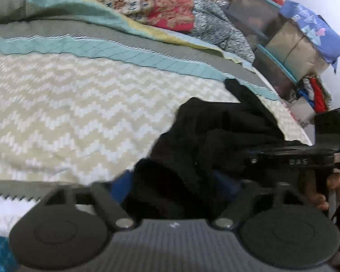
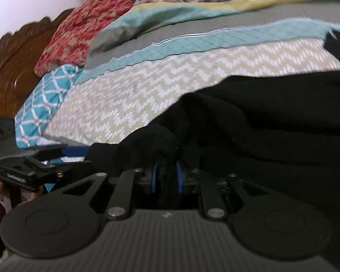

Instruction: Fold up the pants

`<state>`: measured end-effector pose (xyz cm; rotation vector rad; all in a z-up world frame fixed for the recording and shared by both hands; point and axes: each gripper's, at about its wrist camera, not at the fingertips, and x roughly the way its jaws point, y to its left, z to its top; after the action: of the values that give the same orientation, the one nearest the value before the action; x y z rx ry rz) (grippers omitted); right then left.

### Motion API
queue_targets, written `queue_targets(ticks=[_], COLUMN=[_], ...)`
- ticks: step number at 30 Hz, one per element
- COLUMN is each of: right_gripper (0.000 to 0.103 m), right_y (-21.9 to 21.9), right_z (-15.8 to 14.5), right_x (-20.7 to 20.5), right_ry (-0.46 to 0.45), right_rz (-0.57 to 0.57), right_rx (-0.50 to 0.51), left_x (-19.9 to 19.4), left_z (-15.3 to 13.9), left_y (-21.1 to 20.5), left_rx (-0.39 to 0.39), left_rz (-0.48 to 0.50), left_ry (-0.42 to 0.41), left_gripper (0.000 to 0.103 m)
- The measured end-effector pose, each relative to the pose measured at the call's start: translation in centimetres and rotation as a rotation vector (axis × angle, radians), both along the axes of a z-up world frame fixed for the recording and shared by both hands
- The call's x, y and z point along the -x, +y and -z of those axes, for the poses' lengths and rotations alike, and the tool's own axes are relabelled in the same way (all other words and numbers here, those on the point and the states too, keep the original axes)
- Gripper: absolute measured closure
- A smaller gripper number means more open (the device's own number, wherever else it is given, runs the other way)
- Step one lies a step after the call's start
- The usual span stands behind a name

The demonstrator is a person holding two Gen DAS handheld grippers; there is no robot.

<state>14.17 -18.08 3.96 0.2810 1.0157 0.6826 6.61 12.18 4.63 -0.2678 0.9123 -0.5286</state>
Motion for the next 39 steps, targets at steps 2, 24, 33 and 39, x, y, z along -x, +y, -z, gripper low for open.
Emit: queue_targets(ticks=[2, 24, 33, 39], right_gripper=[0.083, 0.035, 0.037, 0.033], right_y=[0.1, -6.4, -13.0, -10.3], right_z=[-0.6, -3.3, -6.2, -2.0], right_x=[-0.5, -1.5, -8.3, -16.9], right_ry=[-0.011, -0.248, -0.337, -0.143], right_rz=[0.011, 0.293, 0.341, 0.215], right_rx=[-0.026, 0.138, 0.444, 0.5], left_x=[0.5, 0.4, -5.6, -7.3], left_z=[-0.7, -3.7, -4.9, -1.8], left_y=[-0.5, 14.2, -2.3, -10.3], left_rx=[-0.021, 0.152, -0.413, -0.66], left_rz=[0.015, -0.639, -0.097, 0.271], left_ry=[-0.043, -0.109, -0.379, -0.476], left_gripper=[0.093, 0.053, 0.02, 0.006])
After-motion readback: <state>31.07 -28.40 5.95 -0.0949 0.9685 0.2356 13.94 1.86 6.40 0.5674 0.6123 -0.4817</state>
